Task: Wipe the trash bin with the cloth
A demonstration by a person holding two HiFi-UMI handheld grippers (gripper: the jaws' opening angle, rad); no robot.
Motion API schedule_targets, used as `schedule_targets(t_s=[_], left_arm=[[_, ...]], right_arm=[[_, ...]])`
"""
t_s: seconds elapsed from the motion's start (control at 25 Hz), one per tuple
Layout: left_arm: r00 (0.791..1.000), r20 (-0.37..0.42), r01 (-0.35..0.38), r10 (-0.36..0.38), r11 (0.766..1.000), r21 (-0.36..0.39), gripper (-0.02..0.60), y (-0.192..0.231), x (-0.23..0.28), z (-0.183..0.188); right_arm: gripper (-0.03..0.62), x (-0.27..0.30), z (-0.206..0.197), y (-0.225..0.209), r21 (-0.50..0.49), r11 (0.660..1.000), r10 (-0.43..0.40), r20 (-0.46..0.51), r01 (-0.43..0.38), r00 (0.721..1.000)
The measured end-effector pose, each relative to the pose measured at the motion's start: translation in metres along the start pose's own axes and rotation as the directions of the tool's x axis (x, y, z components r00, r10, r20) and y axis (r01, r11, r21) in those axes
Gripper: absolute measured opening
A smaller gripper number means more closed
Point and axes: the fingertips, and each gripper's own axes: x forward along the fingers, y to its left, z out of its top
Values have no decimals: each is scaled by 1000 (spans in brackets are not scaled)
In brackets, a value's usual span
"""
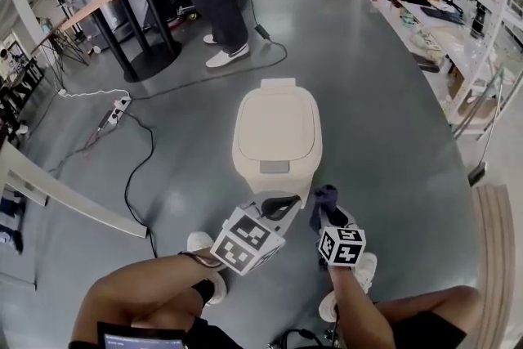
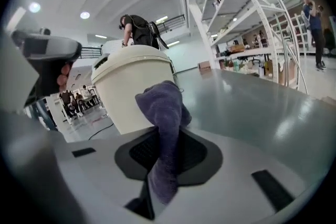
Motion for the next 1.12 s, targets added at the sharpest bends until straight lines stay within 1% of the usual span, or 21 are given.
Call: schedule_targets(t_s=[0.08,0.16,0.2,0.28,0.36,0.44,0.52,0.6,0.68,0.72,0.8,0.84,0.88,0.92,1.0,1.04,1.12], left_arm=[[1000,-9,22,-22,1000,10,-3,-15,10,12],[999,-17,39,-38,999,14,-3,-24,19,28],[999,-19,42,-42,999,25,-3,-27,24,38],[999,-15,37,-36,998,56,-3,-33,31,58],[1000,-7,26,-26,998,59,-3,-39,35,78],[1000,-8,-7,8,999,52,-3,-41,36,93],[999,-22,-48,49,999,11,-3,-39,32,102],[995,-20,-100,99,994,-41,-3,-33,25,116],[990,9,-142,143,988,-52,-2,-27,16,137],[988,27,-153,154,988,-34,-3,-26,11,147],[985,52,-169,167,984,52,-2,-27,0,161],[983,56,-177,172,980,95,-3,-28,-5,165],[982,54,-184,178,975,121,-3,-28,-9,167],[981,50,-193,188,973,125,-3,-27,-12,170],[974,41,-225,222,970,89,-2,-21,-18,173],[969,38,-246,243,966,81,-3,-19,-19,174],[957,32,-289,288,952,95,-3,-16,-14,170]], right_arm=[[75,-3,7,-10,60,998,41,-88,-35,995],[75,-8,21,-16,130,988,94,-119,-79,988],[75,-11,31,-18,167,981,115,-111,-95,987],[75,-23,54,-21,246,961,147,-59,-128,987],[75,-40,73,-22,298,942,166,-11,-155,986],[75,-51,87,-25,309,937,173,3,-165,985],[75,-57,100,-25,311,932,197,-8,-184,980],[75,-62,110,-20,333,917,243,-26,-221,970],[75,-67,119,-14,373,893,285,-37,-251,958],[75,-68,124,-13,390,883,299,-44,-259,953],[75,-70,134,-11,413,871,319,-64,-266,945],[75,-71,138,-12,421,869,322,-82,-260,943],[75,-73,139,-14,428,869,319,-103,-248,942],[75,-74,139,-18,435,870,311,-121,-231,943],[75,-71,142,-25,461,862,297,-127,-209,946],[75,-68,146,-25,481,850,301,-112,-213,947],[75,-61,150,-17,517,819,332,-71,-250,940]])
